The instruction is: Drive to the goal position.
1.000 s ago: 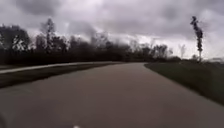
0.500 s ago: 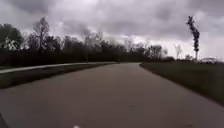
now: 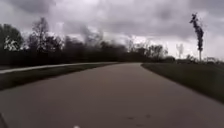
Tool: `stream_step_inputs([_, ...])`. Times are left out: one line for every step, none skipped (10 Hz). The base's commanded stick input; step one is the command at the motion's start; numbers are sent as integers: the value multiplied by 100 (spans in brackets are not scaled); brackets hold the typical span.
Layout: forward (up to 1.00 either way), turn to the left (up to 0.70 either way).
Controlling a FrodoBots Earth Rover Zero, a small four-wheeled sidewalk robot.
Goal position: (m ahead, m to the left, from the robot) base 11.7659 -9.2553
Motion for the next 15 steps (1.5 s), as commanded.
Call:
stream_step_inputs([100,0])
stream_step_inputs([100,0])
stream_step_inputs([100,0])
stream_step_inputs([100,0])
stream_step_inputs([100,0])
stream_step_inputs([100,-15])
stream_step_inputs([100,-32])
stream_step_inputs([100,-40])
stream_step_inputs([100,-40])
stream_step_inputs([100,-40])
stream_step_inputs([100,-37])
stream_step_inputs([100,0])
stream_step_inputs([100,0])
stream_step_inputs([100,0])
stream_step_inputs([100,0])
